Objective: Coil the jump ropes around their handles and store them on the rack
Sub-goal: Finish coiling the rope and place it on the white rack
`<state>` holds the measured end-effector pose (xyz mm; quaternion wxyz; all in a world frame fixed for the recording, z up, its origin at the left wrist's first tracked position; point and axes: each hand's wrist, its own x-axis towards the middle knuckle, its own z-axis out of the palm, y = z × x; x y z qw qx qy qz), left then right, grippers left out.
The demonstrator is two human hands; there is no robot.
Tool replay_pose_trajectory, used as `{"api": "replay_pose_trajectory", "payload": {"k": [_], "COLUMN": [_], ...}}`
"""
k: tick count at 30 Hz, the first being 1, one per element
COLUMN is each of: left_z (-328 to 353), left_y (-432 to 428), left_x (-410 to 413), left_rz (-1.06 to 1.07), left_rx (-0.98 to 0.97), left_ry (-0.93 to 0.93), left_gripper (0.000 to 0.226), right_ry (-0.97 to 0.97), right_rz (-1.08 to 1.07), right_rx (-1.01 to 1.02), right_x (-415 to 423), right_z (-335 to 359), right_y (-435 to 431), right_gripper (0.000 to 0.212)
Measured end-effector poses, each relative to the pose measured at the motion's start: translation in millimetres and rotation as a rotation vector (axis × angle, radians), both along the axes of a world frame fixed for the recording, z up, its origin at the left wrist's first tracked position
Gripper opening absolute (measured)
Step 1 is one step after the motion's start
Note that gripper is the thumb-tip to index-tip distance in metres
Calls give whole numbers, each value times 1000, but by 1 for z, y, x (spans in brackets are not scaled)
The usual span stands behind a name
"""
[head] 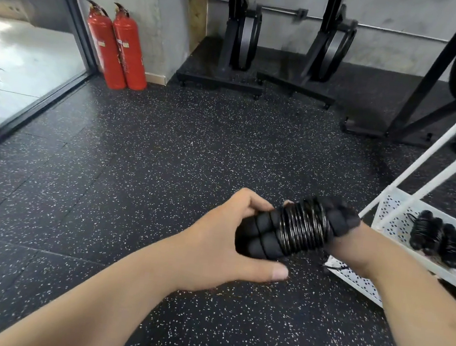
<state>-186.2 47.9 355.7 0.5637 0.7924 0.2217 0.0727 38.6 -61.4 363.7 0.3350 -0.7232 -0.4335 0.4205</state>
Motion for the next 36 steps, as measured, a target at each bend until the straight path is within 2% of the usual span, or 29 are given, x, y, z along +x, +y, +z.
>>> {"api": "replay_pose_trajectory", "payload": {"k": [2, 5, 10, 15, 23, 26, 30, 36], "left_z": [-2, -8, -23, -29, -36, -40, -42, -40], "left_y": [3, 10, 22, 25, 38, 42, 39, 30], "left_x": [3, 8, 9, 7, 3, 2, 2, 4], "left_rz": [59, 215, 413, 471, 443, 386, 226, -63], "left_rx": [-43, 22, 161, 275, 420, 470, 551, 574], "left_ry": [-42, -37, 73, 191, 302, 351, 388, 301], "left_gripper": [61, 54, 58, 54, 65, 63, 65, 60], "right_ry": [-83, -192, -490, -668, -976, -1028, -1037, -781], "right_rz": [-109, -134, 127, 240, 342, 360, 306, 179], "right_rx": [-18, -24, -85, -125, -123, -120, -19, 29], "right_x": [-9, -26, -48, -59, -71, -73, -67, -38], "right_z": [-10, -25, -38, -39, -18, -9, -4, -7], "right_y": [5, 21, 30, 26, 15, 15, 17, 18], "right_gripper": [32, 32, 27, 17, 26, 28, 28, 21]}}
